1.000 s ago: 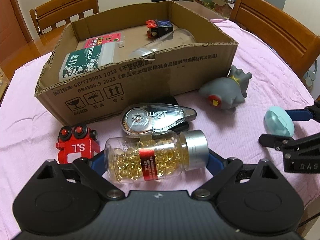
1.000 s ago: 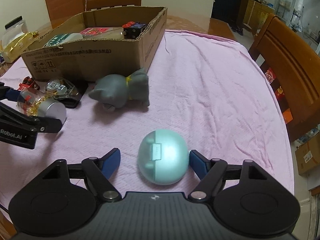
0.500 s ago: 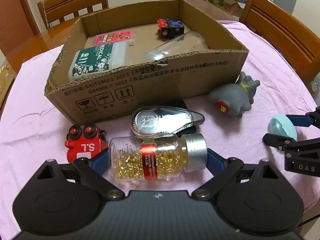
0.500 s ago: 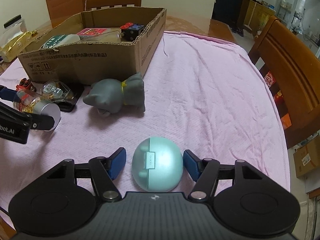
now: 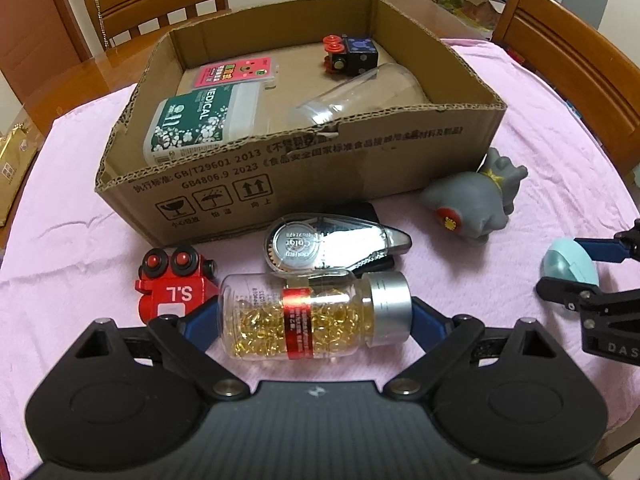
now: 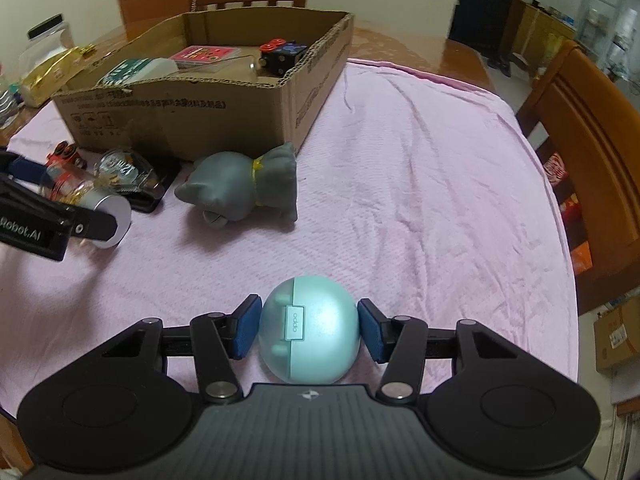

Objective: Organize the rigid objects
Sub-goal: 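Lift and carry the capsule bottle and mint-green case over the cardboard box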

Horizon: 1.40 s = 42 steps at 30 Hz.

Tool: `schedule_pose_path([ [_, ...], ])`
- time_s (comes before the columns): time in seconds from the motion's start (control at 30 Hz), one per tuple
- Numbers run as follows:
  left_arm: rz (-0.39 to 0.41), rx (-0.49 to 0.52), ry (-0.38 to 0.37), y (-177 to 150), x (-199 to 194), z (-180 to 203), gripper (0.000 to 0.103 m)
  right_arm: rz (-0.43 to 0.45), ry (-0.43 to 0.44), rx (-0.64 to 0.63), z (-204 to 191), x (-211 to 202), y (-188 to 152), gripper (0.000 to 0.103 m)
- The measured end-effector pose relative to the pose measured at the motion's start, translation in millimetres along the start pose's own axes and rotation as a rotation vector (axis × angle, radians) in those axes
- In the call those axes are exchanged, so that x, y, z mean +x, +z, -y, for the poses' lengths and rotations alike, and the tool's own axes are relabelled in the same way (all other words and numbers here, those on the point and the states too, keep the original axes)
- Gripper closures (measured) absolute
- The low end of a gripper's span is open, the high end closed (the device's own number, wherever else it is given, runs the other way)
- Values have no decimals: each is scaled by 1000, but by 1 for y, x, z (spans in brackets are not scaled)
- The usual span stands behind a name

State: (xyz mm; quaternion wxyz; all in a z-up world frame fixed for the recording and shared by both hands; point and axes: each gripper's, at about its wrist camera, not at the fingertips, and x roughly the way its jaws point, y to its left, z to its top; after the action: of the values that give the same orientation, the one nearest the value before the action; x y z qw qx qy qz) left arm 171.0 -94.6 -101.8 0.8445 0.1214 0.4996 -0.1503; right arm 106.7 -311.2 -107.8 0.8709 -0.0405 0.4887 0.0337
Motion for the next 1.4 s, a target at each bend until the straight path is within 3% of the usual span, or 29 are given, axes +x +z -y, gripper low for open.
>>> schedule_pose_path([
  [0.37,-15,6,59,-1,-2,10,10,-27,75,-118,7,-4,-3,45],
  [0.63,-28,66,3,3,-21,6,10,-58,117,-83,11,-7,4,45],
  [0.83,-12,131,-23,15,-47,2,10,-70,133,-128,9,-17,13,45],
  [1.13,24,188,-71,43,-82,-9,10,-37,194,-189,12,-49,57,45],
  [1.4,120,195,-61,79,-89,-25,10,55,214,-215,5,-59,117,45],
])
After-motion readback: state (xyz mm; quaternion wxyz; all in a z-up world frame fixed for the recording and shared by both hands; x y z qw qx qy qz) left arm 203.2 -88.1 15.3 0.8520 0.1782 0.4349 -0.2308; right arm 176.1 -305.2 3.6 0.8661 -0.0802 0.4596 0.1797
